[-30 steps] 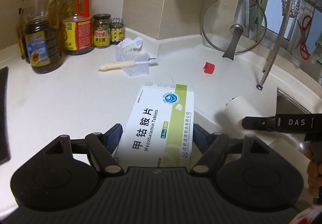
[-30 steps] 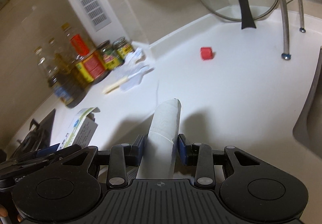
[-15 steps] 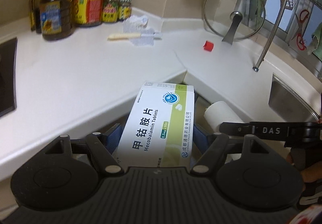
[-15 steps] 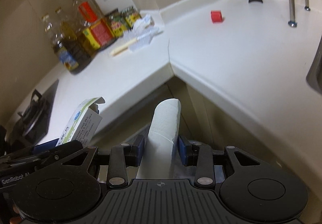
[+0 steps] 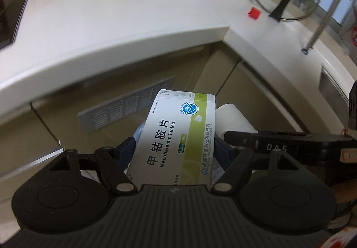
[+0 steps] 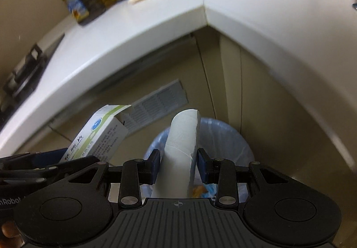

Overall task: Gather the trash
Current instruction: 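Carry the box and paper roll down over the wastebasket with both tools, then open the left tool and the right tool to drop box and roll into the bin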

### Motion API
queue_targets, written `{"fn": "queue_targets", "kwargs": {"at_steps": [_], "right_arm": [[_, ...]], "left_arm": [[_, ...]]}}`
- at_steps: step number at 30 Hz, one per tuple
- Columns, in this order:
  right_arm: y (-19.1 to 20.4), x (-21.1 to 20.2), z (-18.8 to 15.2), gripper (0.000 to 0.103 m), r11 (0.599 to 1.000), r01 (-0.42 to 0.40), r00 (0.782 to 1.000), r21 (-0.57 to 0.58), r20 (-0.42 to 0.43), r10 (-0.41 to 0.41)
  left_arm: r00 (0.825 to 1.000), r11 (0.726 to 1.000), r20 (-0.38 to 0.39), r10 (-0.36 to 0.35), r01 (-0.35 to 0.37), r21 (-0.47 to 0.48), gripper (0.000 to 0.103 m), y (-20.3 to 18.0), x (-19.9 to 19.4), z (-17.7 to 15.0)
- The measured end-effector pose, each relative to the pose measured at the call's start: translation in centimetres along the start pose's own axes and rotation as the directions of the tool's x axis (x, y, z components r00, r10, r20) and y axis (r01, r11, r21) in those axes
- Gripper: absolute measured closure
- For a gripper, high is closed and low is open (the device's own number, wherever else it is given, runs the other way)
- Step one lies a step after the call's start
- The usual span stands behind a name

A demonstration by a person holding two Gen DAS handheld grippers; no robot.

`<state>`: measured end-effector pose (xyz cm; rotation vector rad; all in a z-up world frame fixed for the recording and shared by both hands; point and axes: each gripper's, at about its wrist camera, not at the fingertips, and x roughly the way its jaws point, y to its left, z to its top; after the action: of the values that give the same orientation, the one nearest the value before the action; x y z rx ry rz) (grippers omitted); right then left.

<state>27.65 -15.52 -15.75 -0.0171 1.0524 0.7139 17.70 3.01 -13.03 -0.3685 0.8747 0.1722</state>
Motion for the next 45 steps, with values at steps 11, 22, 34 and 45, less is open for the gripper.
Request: {"fn": "queue_targets", "kwargs": {"at_steps": [11, 22, 34, 45], "right_arm": [[-2.4, 5.7, -1.7, 0.067, 0.999, 0.033, 0.996, -0.036, -0.087, -0.036], [-5.4, 9.7, -2.8, 0.067, 0.997, 0.078, 0.990, 0.028, -0.123, -0.073], [-7.2, 11.6, -2.9, 0.067, 0.992, 0.105, 0.988, 0.064, -0.118, -0.097], [-7.5, 12.1, -3.3, 0.067, 0.990, 0.111, 0.988, 0.083, -0.114, -0.101]], "left_arm": [[0.997, 0.996, -0.058, 0.042, -0.047, -0.078, 0.030, 1.4, 5.0, -2.0], [0.993, 0.993, -0.114, 0.018, -0.031, -0.114, 0.030, 1.6, 11.1, -3.1], [0.987, 0.993, -0.164, -0.001, -0.018, -0.115, 0.030, 1.1, 15.8, -3.1], [0.985, 0.996, -0.172, -0.011, -0.003, -0.085, 0.024, 0.9, 16.8, -3.1]]}}
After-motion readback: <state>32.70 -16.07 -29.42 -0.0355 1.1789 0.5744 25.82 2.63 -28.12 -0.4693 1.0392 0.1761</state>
